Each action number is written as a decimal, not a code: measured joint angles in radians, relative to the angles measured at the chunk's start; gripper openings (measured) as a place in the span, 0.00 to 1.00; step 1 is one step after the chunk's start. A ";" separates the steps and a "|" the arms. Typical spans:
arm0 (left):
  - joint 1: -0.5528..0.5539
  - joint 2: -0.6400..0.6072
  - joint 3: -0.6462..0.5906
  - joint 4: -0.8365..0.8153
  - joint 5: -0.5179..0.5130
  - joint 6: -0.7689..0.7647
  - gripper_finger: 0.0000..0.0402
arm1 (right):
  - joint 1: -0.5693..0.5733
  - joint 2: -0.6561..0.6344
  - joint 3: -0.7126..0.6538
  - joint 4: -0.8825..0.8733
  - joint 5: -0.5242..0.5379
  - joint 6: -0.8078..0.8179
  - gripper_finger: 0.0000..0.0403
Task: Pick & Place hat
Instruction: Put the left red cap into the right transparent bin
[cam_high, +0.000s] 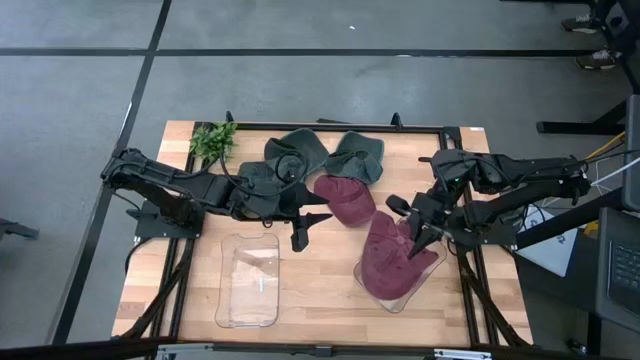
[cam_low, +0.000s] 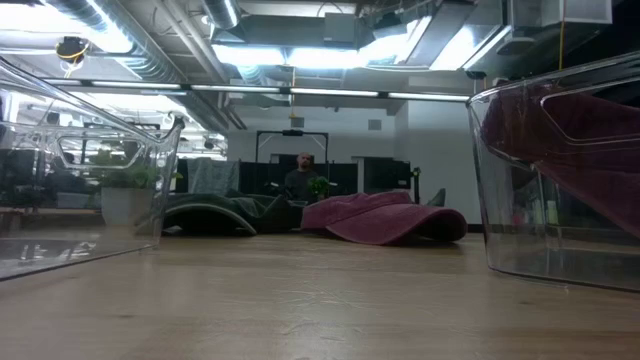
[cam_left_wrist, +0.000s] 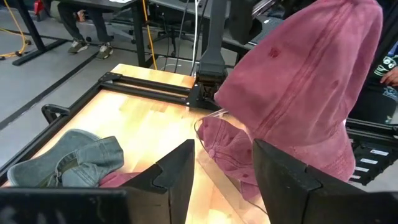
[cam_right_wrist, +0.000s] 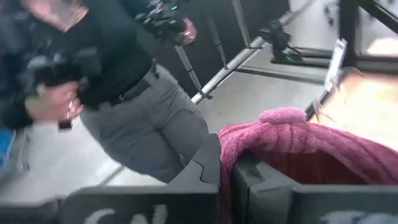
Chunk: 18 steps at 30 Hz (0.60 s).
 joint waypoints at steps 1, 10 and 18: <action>0.000 0.000 0.000 0.000 0.000 0.000 0.38 | 0.000 0.000 0.000 0.000 -0.020 -0.040 0.01; 0.000 0.000 0.000 0.000 -0.004 0.001 0.37 | 0.000 0.001 0.000 -0.126 -0.168 -0.308 0.01; 0.000 0.000 0.000 0.000 -0.014 0.001 0.36 | 0.000 0.001 0.000 -0.133 -0.207 -0.317 0.01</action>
